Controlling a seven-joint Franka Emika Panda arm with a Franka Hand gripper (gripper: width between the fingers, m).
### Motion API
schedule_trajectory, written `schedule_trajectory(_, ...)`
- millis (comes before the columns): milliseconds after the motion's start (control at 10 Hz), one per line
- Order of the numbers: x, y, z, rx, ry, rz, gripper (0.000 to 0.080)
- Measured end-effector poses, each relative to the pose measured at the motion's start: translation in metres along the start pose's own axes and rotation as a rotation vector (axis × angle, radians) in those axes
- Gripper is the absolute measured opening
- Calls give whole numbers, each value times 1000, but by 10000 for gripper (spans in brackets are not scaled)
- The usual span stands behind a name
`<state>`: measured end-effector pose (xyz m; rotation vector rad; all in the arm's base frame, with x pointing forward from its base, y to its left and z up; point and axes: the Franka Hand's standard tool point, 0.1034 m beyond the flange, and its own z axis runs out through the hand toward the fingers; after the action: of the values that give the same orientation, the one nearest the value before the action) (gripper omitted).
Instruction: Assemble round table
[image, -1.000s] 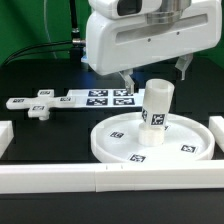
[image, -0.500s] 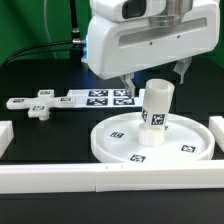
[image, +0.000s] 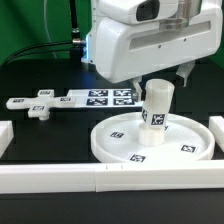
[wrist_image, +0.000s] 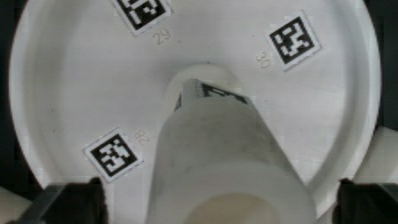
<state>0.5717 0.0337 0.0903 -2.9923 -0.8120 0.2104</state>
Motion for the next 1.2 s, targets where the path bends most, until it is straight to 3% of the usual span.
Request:
schedule_trajectory(100, 0, 0, 0, 0, 0, 0, 509)
schedule_trajectory(200, 0, 0, 0, 0, 0, -1, 403)
schedule_trajectory(600, 0, -1, 0, 7, 3, 101, 404)
schedule_trajectory(900, -2, -7, 1, 35, 26, 435, 406)
schedule_trajectory(1200, -5, -8, 2, 30, 49, 763, 406)
